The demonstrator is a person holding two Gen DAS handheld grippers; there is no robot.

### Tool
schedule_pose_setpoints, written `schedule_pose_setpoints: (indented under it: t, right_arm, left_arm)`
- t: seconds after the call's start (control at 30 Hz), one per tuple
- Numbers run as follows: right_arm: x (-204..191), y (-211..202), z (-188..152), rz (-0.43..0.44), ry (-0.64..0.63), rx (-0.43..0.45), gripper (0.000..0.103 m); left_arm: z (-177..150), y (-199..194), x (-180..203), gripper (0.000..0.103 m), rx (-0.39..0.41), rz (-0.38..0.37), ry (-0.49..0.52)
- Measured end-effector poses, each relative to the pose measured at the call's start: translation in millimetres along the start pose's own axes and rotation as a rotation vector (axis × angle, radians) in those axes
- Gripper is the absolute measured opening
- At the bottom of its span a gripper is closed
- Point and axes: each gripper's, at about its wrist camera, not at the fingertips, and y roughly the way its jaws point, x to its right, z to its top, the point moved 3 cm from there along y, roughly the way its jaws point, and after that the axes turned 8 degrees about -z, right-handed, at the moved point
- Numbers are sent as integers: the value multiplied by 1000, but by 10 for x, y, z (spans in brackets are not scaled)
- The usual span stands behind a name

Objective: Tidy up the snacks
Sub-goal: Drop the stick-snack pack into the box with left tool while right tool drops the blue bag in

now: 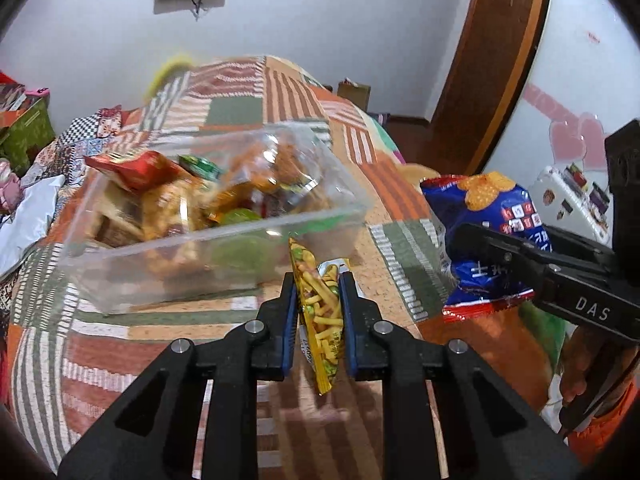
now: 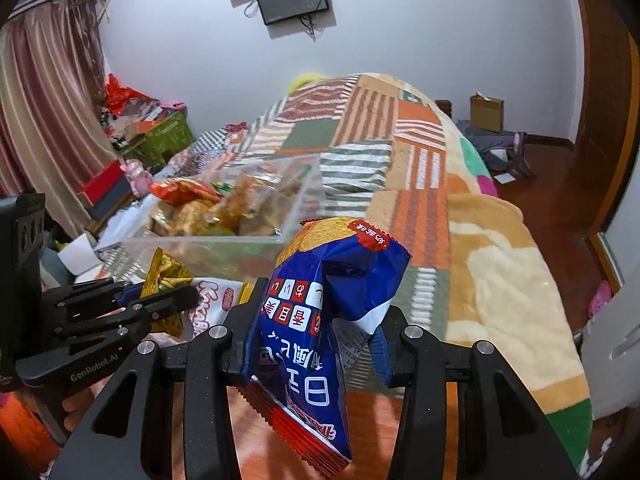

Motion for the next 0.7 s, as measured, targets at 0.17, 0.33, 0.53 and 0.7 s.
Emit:
schedule_pose_setpoints:
  t: [0.17, 0.33, 0.53, 0.7]
  right_arm:
    - [-190, -82, 101, 6, -30, 32, 40]
    - [-360, -66, 245, 14, -48, 57, 40]
    - [-558, 63, 401, 26, -65, 76, 40]
    - [-717, 242, 511, 42, -81, 74, 40]
  left_arm:
    - [112, -296, -156, 19, 76, 28, -12]
    - [202, -482, -376, 19, 118, 43, -44]
    - [266, -537, -621, 19, 139, 73, -56]
    - [306, -482, -799, 19, 148, 89, -70]
